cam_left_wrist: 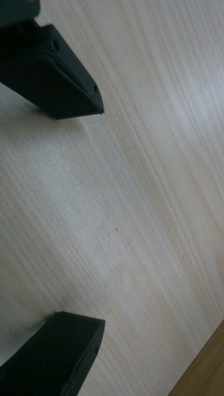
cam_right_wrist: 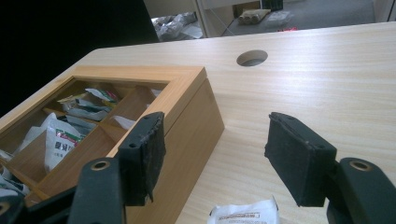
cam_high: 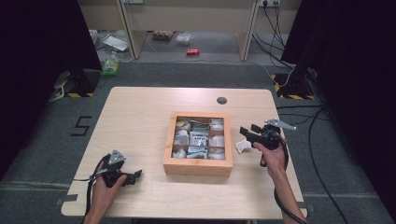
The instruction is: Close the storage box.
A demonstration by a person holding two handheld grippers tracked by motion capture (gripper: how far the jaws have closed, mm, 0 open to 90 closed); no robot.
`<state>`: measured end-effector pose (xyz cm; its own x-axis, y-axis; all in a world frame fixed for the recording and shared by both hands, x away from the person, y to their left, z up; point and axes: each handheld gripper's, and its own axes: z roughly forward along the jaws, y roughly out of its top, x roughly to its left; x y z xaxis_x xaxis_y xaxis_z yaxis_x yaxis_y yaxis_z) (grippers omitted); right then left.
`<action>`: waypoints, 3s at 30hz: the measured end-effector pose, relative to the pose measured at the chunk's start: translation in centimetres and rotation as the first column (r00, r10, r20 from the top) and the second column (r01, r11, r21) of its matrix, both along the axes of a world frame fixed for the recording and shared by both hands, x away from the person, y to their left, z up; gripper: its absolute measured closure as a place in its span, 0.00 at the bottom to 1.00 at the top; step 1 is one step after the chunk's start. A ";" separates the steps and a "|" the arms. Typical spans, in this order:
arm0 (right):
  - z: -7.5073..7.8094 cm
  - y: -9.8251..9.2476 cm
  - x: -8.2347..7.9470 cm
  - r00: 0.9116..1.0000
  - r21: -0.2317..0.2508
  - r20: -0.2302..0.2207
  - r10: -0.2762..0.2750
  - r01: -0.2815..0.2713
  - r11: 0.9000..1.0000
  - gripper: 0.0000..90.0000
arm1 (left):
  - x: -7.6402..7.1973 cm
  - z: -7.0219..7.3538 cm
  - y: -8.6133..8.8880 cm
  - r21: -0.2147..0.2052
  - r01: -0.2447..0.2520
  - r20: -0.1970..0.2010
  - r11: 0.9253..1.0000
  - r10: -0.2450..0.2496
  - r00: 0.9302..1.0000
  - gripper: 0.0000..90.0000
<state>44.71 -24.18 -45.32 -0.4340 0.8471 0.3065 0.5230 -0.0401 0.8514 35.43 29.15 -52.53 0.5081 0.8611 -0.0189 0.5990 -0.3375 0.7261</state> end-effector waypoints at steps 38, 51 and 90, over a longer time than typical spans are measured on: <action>1.1 -1.7 0.1 0.998 -0.107 -0.055 -0.035 0.029 0.994 0.20 | 0.0 0.0 0.0 0.000 0.000 0.000 1.000 0.000 1.000 0.00; -0.9 -2.8 0.7 0.992 -0.176 -0.119 -0.047 0.026 0.984 0.22 | 0.0 0.0 0.0 0.000 0.000 -0.001 1.000 0.000 1.000 0.00; -5.5 -4.9 1.2 0.975 -0.373 -0.186 -0.120 0.043 0.927 0.17 | 0.0 0.0 0.0 0.000 0.000 -0.001 1.000 0.000 1.000 0.00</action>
<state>45.91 -29.12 -50.84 -0.3204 0.9463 0.0435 0.6933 0.2030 0.6915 35.43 29.15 -52.52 0.5084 0.8609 -0.0191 0.5994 -0.3379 0.7257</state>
